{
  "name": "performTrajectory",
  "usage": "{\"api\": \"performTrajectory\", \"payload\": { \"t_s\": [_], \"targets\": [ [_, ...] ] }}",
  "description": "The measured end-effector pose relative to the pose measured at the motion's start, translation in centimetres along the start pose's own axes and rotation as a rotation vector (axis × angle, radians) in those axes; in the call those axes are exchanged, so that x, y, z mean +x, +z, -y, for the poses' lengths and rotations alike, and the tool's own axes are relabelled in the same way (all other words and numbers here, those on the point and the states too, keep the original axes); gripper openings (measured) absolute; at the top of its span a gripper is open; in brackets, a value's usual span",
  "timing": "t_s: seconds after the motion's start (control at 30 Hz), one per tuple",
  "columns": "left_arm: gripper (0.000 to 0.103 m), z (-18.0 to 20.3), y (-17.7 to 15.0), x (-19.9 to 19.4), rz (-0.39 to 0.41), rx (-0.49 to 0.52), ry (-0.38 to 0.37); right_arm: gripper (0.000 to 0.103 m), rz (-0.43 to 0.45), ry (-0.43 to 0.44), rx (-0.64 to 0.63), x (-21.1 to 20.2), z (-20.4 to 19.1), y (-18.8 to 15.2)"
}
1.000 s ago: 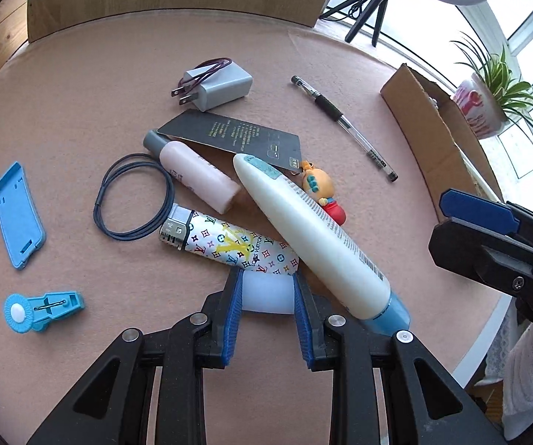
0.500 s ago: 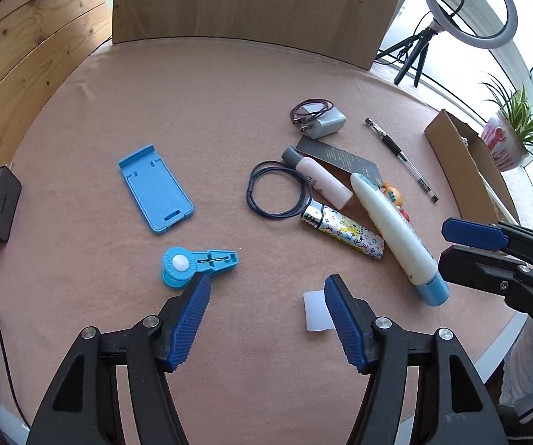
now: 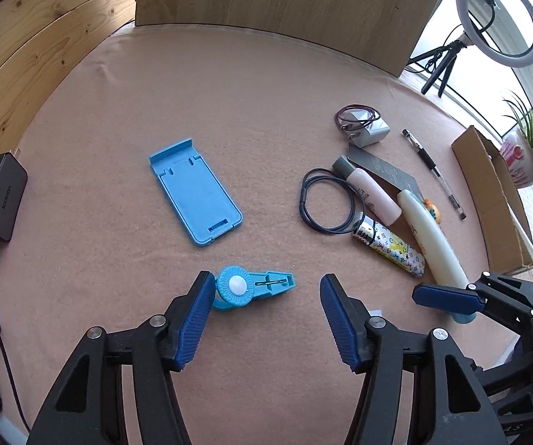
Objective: Organize objects
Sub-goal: 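Grasp the white block with the right gripper while the left tool moves to the blue clip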
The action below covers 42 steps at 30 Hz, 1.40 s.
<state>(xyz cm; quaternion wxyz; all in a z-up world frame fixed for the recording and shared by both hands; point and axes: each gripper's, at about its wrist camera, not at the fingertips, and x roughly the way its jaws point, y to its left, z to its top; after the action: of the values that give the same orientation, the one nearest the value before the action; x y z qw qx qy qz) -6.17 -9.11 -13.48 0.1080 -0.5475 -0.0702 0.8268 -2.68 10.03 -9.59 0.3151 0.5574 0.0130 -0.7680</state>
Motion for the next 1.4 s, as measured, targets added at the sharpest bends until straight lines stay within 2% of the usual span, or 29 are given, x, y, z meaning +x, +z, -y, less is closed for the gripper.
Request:
{"api": "performTrajectory", "payload": {
  "t_s": [0.4,0.47,0.53,0.9,1.3,1.33,1.37,1.4],
  "targets": [
    [0.062,-0.3,0.2,0.4,0.024,0.006,0.014,0.049,-0.021,-0.085,-0.093,2.5,-2.5,-0.6],
    [0.062,-0.6,0.2,0.6,0.022,0.005,0.018,0.046,-0.024,-0.095,-0.106,2.7,-2.8,-0.5],
    [0.062,-0.6,0.1,0.6,0.032,0.015,0.016,0.038,-0.031,-0.109,-0.111,3.1,-2.9,-0.5],
    [0.052,-1.7,-0.2,0.0,0.048,-0.012,0.009,0.026,-0.033,-0.158,-0.146,3.3,-3.1,-0.5],
    [0.050,-1.9,-1.0,-0.9,0.054,-0.061,-0.006,0.020,-0.019,-0.164,-0.152,3.1,-3.0,-1.0],
    [0.037,-1.9,-1.0,-1.0,0.054,-0.064,-0.007,0.019,-0.014,-0.164,-0.149,3.0,-3.1,-1.0],
    [0.030,-1.9,-1.0,-1.1,0.048,-0.067,-0.012,0.019,-0.009,-0.164,-0.148,2.8,-3.0,-1.1],
    [0.030,-1.9,-1.1,-1.3,0.050,-0.074,-0.015,0.018,-0.006,-0.163,-0.148,2.7,-3.1,-1.2]
  ]
}}
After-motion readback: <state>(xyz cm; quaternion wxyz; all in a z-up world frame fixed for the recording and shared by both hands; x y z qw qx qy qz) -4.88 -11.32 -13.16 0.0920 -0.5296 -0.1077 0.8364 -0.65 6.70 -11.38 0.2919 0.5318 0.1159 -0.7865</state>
